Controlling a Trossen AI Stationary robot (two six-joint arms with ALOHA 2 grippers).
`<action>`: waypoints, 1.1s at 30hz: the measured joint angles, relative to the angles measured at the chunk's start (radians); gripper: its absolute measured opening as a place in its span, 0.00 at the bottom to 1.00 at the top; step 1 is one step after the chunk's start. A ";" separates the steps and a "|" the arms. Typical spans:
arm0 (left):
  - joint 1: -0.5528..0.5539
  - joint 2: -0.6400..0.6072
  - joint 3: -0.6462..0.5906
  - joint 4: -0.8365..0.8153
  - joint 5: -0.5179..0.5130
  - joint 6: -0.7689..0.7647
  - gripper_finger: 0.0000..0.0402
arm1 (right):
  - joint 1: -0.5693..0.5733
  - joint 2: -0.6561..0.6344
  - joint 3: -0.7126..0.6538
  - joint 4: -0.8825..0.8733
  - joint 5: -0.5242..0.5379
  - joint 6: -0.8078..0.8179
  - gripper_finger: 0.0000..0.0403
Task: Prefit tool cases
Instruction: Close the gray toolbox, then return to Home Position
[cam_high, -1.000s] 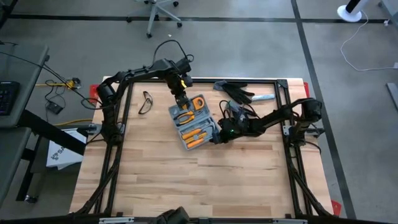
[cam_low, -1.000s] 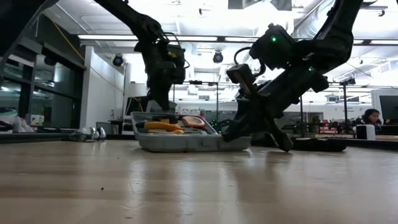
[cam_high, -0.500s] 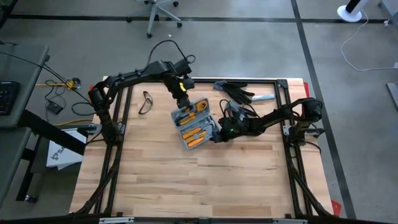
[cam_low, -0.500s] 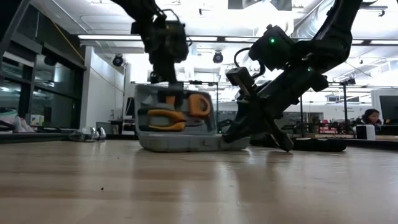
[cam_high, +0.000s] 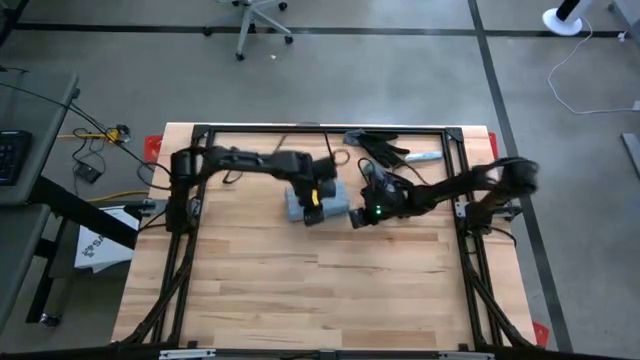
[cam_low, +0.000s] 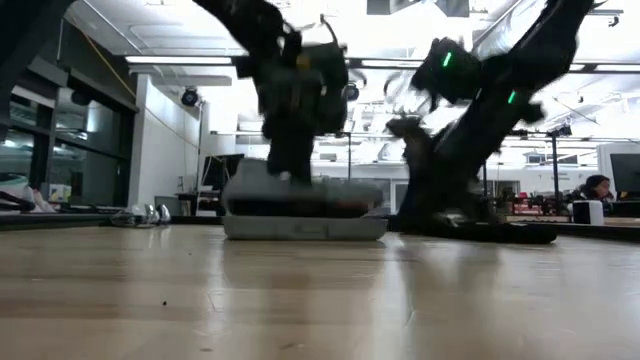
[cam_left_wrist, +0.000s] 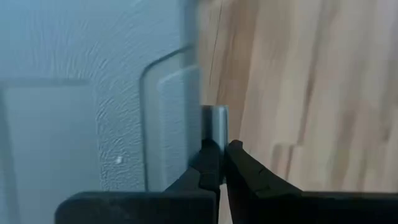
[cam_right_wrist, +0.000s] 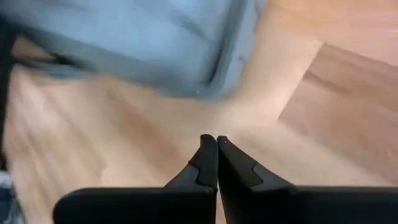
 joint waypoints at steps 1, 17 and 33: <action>-0.010 0.014 -0.023 0.018 0.004 -0.011 0.00 | 0.011 -0.048 0.002 -0.054 0.018 -0.008 0.00; -0.075 -0.169 -0.185 0.148 -0.005 -0.166 0.12 | -0.062 -0.292 0.004 -0.196 0.095 -0.123 0.00; -0.187 -0.950 -1.201 1.304 -0.262 -1.148 0.11 | -0.014 -0.356 -0.377 0.967 -0.145 0.192 0.00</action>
